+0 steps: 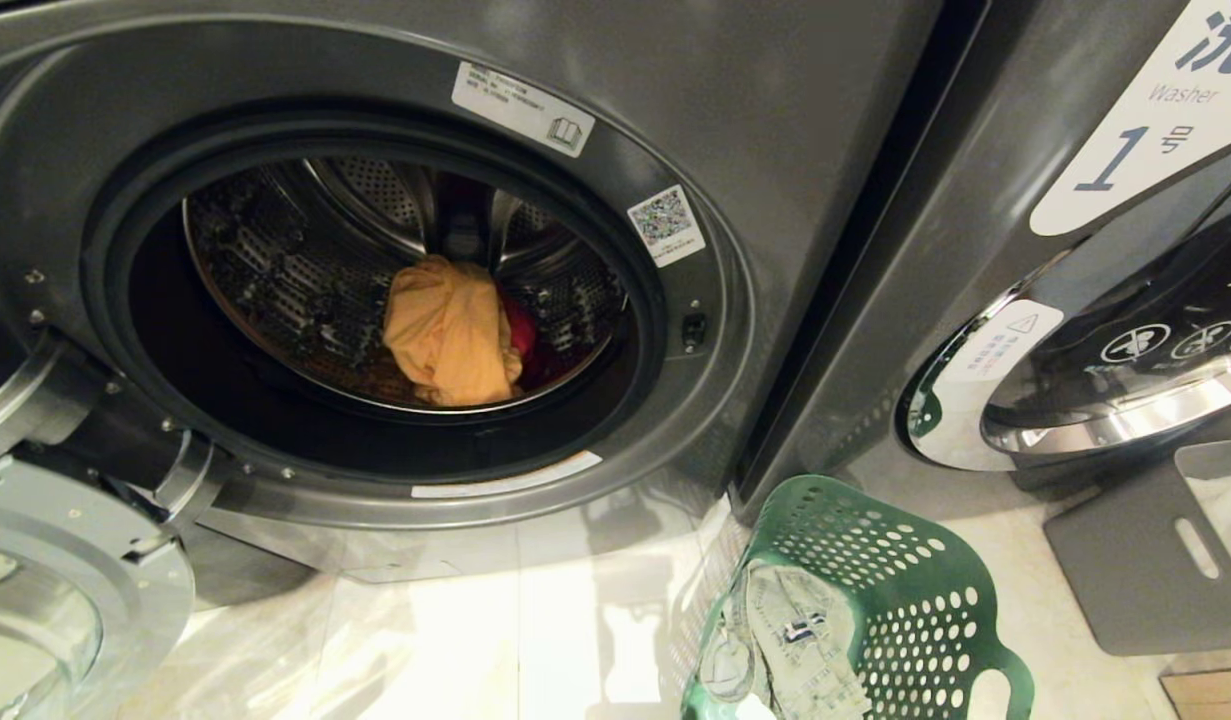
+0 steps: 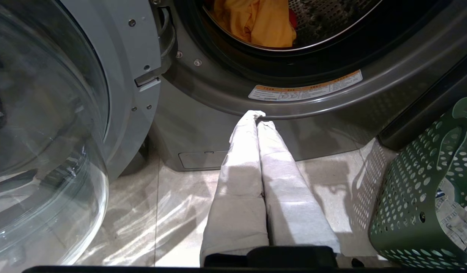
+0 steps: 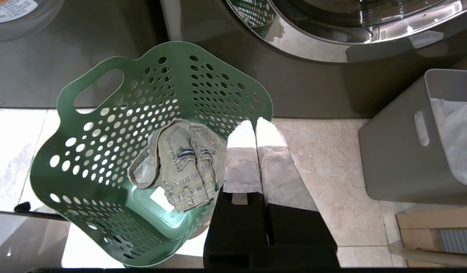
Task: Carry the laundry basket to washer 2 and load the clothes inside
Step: Place the clothes into the washing machine
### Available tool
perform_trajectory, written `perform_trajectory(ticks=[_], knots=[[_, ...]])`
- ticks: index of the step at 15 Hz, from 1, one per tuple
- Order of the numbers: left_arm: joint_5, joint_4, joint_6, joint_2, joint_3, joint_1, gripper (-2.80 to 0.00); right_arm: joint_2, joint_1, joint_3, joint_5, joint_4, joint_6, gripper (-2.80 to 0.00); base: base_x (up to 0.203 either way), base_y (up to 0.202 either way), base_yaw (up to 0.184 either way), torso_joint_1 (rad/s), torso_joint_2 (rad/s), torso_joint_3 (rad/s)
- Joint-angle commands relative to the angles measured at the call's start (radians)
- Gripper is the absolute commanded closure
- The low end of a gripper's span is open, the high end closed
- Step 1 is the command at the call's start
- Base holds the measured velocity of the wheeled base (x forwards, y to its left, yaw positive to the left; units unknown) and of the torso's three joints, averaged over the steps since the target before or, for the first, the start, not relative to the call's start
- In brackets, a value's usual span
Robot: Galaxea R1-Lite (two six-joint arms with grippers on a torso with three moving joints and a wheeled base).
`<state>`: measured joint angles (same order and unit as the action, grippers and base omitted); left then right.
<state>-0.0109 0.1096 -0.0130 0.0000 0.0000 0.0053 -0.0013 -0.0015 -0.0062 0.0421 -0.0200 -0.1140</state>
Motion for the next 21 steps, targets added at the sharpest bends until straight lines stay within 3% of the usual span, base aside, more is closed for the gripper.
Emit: perform_trajectory(ticks=[1, 13, 16, 21], knots=[[0.000, 0.001, -0.001, 0.000, 0.040, 0.001, 0.00, 0.000, 0.000, 0.000, 0.001, 0.000, -0.001, 0.00, 0.000, 0.000, 0.000, 0.000, 0.00, 0.000], [0.000, 0.001, -0.002, 0.000, 0.040, 0.001, 0.00, 0.000, 0.000, 0.000, 0.001, 0.000, -0.006, 0.00, 0.000, 0.000, 0.000, 0.000, 0.00, 0.000], [0.000, 0.001, -0.002, 0.000, 0.040, 0.001, 0.00, 0.000, 0.000, 0.000, 0.001, 0.000, -0.004, 0.00, -0.154, 0.000, 0.001, 0.004, 0.01, 0.002], [0.000, 0.001, -0.002, 0.000, 0.040, 0.001, 0.00, 0.000, 0.000, 0.000, 0.002, 0.000, -0.004, 0.00, -0.012, 0.000, 0.000, 0.000, 0.00, 0.000]])
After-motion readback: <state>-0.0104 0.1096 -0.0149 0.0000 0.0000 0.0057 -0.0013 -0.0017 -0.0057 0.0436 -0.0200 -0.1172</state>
